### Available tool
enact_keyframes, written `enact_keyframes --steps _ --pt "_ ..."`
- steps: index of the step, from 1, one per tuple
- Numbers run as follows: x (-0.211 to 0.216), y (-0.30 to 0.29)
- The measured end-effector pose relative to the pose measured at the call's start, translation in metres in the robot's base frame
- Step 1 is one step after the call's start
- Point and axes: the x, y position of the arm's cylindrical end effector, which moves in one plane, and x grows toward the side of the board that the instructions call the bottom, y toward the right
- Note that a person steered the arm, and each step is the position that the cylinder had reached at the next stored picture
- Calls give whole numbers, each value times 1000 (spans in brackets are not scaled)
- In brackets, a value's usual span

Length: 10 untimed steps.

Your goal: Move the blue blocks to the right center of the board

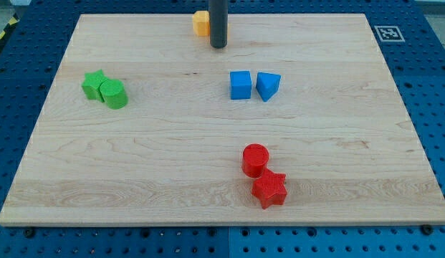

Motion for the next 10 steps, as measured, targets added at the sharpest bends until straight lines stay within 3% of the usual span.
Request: enact_keyframes --steps 2,6,10 --pt "-9 0" --pt "102 -27" --pt "96 -19"
